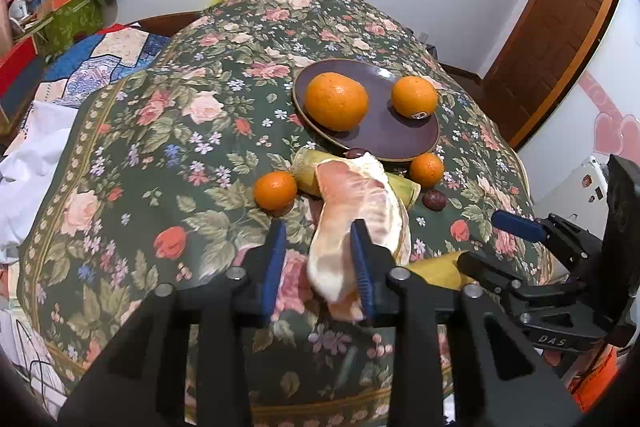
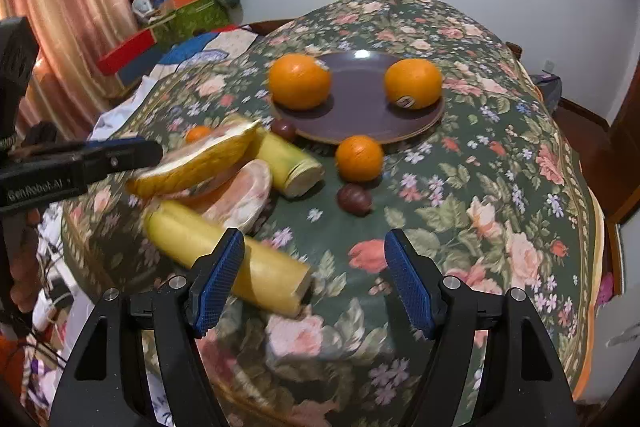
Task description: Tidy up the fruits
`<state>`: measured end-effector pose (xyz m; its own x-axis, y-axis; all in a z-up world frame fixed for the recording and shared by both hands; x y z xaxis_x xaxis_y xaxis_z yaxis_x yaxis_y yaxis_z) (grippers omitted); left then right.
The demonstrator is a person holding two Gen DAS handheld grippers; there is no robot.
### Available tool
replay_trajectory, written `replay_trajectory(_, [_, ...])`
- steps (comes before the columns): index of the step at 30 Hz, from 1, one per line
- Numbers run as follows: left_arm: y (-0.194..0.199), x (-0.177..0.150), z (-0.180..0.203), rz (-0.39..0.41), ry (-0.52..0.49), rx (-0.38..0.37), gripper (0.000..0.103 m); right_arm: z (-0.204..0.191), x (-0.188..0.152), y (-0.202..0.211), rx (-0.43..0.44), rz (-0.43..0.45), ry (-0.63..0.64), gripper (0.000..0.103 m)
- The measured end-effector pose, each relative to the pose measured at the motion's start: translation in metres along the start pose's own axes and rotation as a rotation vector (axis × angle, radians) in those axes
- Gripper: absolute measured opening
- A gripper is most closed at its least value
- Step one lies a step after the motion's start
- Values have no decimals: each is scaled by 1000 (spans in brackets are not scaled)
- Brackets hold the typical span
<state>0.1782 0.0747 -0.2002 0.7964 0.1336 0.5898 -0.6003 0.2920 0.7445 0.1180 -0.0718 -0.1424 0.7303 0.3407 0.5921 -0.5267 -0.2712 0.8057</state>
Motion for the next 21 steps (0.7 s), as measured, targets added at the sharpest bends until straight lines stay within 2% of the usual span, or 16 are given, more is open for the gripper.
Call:
replay_trajectory(3, [8, -8, -2, 4, -9, 17, 38, -2, -5, 3, 1, -5, 9, 70])
replay_trajectory(7, [14, -20, -5, -4, -7, 33, 38, 1, -11, 5, 3, -14, 10, 74])
replay_trajectory(16, [20, -29, -1, 10, 0, 46, 38, 10, -27, 1, -2, -49, 0, 75])
replay_trajectory(21, [15, -29, 1, 0, 3, 41, 38, 12, -24, -5, -14, -30, -14, 80])
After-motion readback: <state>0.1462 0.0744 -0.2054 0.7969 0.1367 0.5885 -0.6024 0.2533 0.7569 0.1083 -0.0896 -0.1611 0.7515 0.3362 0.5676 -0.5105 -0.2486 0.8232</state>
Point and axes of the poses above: each gripper's, at about its wrist camera, not at the fingertips, and y roughly against the way its jaws point, z to its right, x to its top, the point moved 5 cm from there along -y, roughly the way its jaws point, and after that the axes turned 8 degrees about -x, right-handed, at the moved point
